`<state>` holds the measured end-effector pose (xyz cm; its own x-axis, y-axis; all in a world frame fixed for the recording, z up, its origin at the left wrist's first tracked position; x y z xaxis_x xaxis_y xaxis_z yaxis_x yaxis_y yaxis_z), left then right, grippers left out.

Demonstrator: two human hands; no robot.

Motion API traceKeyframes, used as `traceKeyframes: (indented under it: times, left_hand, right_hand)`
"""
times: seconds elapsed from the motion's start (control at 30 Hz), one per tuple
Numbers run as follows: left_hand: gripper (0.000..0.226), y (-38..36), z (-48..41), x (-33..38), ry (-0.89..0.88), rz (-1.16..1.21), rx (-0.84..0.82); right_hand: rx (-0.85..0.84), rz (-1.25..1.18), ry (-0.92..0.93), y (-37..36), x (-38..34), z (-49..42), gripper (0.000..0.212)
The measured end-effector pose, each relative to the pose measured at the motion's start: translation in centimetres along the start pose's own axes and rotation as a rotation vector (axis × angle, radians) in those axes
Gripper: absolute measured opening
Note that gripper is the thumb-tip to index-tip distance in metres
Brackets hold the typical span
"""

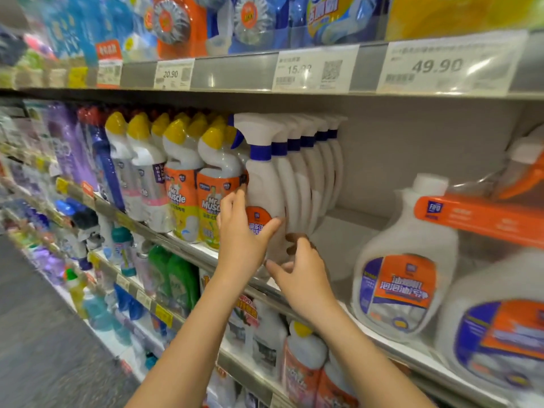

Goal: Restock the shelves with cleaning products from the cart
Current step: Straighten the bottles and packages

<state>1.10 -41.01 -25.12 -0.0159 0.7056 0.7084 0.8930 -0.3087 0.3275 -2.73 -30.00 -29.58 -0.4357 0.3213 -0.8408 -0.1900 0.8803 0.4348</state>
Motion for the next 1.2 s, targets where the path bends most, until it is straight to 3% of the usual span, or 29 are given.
traceKeyframes:
  times: [0.07, 0.13, 0.27, 0.37, 0.53, 0.9, 1.2]
  left_hand:
    - [0.083, 1.2, 1.4, 0.4, 0.072, 0.095, 0.013]
    - [0.074, 2.9, 3.1, 0.9, 0.167, 0.219, -0.012]
    - [0.04, 6.7, 7.5, 2.1, 0.278, 0.451, -0.175]
    - [0.036, 9.0, 11.9, 2.7, 0.345, 0.47, -0.186]
    - [0.039, 14.0, 19.2, 2.4, 0.479, 0.354, 0.031]
    - [0.027, 28.5, 37.9, 6.6, 0.63, 0.101, 0.673]
    - [0.019, 38.5, 47.0, 9.5, 0.601, -0.039, 0.927]
  right_hand:
    - [0.063, -0.144, 0.064, 1.9, -0.5, 1.2, 0.042]
    - [0.088, -0.278, 0.127, 4.0, -0.9, 2.8, 0.031]
    - [-0.059, -0.432, 0.201, 6.8, -0.9, 7.1, 0.018]
    - [-0.095, -0.527, 0.169, 8.3, -0.2, 9.9, 0.017]
    - [-0.207, -0.653, 0.074, 8.8, 0.3, 13.7, 0.025]
    - [-0.794, -0.845, 0.037, 3.3, -4.5, 28.2, 0.037]
    - [-1.099, -0.852, 0.148, -0.2, -10.9, 39.9, 0.032]
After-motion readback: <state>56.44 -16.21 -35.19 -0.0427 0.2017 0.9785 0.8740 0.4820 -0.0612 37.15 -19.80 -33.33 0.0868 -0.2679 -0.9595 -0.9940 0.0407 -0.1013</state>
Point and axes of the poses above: each hand's wrist, its own z-axis away from the middle knuckle, its own y-axis out of the back of the hand, x = y × z, the point moved 5 cm from there along -z, towards the middle knuckle, and after that the axes turned 10 degrees about x, right-handed, at the moved point
